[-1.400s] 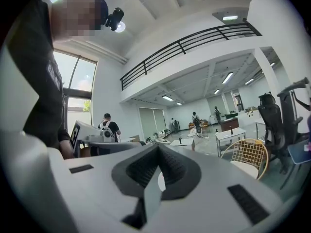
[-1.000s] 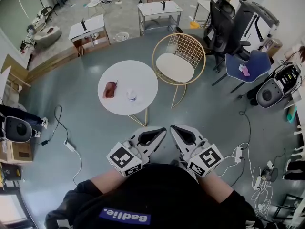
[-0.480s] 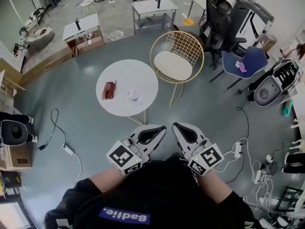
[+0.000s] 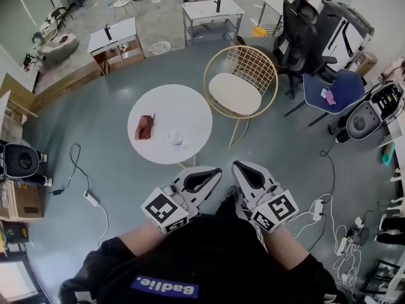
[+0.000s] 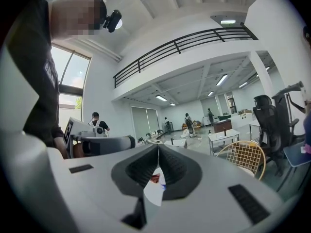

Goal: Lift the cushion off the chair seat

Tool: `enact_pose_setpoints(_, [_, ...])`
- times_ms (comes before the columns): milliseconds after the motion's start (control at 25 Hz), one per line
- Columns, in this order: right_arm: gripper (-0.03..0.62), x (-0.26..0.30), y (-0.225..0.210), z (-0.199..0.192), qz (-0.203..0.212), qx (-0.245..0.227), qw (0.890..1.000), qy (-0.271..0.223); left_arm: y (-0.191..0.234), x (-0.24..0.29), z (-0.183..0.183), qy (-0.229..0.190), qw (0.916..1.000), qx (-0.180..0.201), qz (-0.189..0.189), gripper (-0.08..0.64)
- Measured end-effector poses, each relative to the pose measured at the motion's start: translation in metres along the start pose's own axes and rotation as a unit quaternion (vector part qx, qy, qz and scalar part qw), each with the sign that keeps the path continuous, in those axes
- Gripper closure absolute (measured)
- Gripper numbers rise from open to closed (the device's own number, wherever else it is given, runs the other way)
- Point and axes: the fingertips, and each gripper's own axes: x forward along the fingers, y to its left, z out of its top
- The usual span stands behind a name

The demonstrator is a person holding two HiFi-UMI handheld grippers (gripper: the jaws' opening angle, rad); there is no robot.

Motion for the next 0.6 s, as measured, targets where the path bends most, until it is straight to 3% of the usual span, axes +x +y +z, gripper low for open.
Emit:
enact_pose_setpoints(240, [0.565,0.019,-0.068,0.000,0.029,-0.012,0.999,0.018,0.032,0.056,-0.004,-0.001,0.9995,-0.016,0.027,0.557])
enact_pose_setpoints(600, [0.565,0.045,-0.168,-0.015,0.087,-0.007,0.995,0.043,0.085,0.134,-0.022,0.003,0.9947,-0.032,0.098,0.557])
